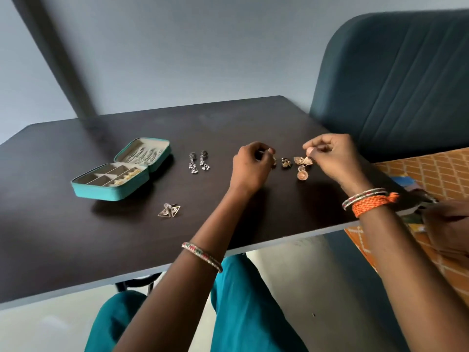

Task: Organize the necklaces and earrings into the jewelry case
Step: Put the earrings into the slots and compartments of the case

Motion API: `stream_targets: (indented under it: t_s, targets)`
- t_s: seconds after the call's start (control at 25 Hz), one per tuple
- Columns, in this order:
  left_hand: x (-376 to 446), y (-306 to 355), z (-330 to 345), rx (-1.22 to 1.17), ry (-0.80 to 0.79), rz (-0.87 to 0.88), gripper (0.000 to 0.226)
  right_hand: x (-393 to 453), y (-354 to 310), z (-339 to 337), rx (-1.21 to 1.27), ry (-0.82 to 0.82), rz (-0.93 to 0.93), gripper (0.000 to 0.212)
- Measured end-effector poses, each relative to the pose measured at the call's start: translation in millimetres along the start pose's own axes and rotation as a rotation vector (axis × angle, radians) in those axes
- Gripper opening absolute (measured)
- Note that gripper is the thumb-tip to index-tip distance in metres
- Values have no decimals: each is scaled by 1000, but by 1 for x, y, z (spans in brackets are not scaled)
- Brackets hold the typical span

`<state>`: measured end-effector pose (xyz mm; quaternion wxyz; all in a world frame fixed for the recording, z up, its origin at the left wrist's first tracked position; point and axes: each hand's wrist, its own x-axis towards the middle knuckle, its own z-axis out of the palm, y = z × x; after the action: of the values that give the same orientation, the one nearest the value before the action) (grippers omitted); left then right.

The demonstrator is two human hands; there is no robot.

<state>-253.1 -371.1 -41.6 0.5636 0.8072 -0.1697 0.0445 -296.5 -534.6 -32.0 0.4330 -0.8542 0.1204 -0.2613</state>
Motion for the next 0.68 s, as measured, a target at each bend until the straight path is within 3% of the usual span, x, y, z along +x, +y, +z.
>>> stream_targets:
  t_s: [0.16,0.32,0.52,0.68]
  targets:
    - [21,-12,7,101,135,-140,20,14,2,17,-271,-46,-78,11]
    - [31,-20,10,375,32,-174,31,24,-3,31,-602,-170,-14,21]
    - [36,-20,8,404,-38,-169,22,30,3,35,-405,-163,12,22]
    - [38,-23,0,128,-95,-159,20,32,5,38,-182,-182,-20,12]
